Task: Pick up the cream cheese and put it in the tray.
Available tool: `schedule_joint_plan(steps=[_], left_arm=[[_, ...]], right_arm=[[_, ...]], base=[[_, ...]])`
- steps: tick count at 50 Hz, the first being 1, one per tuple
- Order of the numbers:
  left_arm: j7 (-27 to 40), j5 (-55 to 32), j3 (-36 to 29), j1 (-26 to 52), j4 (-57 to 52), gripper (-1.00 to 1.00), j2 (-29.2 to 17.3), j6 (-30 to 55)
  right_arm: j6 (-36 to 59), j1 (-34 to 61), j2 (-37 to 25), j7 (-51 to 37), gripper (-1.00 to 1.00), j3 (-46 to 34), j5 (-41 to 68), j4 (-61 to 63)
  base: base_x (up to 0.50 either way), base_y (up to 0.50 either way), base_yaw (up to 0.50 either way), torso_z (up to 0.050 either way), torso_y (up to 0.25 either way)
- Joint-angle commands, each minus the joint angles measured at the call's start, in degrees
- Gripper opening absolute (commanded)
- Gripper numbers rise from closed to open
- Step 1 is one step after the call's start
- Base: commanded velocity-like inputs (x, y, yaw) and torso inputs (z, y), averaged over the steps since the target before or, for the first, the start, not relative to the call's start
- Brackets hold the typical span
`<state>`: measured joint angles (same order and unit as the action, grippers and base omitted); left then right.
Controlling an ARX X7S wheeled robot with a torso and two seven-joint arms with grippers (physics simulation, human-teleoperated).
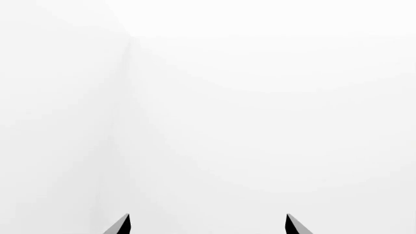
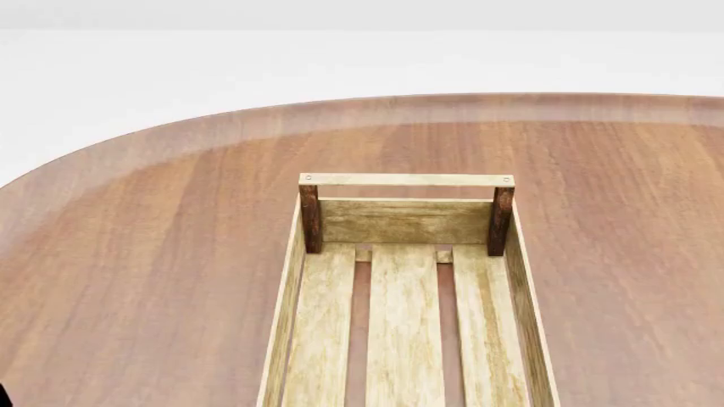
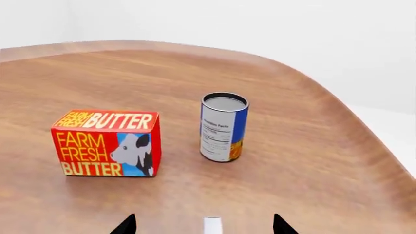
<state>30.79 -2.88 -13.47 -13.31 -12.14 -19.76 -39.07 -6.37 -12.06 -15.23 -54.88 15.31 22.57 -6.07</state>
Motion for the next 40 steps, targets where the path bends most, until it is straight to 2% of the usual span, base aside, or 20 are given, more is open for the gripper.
schedule_joint_plan(steps=[1,40], left_arm=[[0.17,0.38,-0.24,0.01,-0.27,1.00,0.01,0.60],[0.61,0.34,-0.81,0.24,-0.32,1.00,-0.34,1.05]], right_arm=[[1.02,-0.08,-0.61,0.42,1.00,0.37,1.01,-1.35],[0.15,3.06,-1.32,2.96,1.00,0.90,2.68,-11.11]], base=[[0.00,0.00,0.00,0.000,0.000],[0.00,0.00,0.00,0.000,0.000]])
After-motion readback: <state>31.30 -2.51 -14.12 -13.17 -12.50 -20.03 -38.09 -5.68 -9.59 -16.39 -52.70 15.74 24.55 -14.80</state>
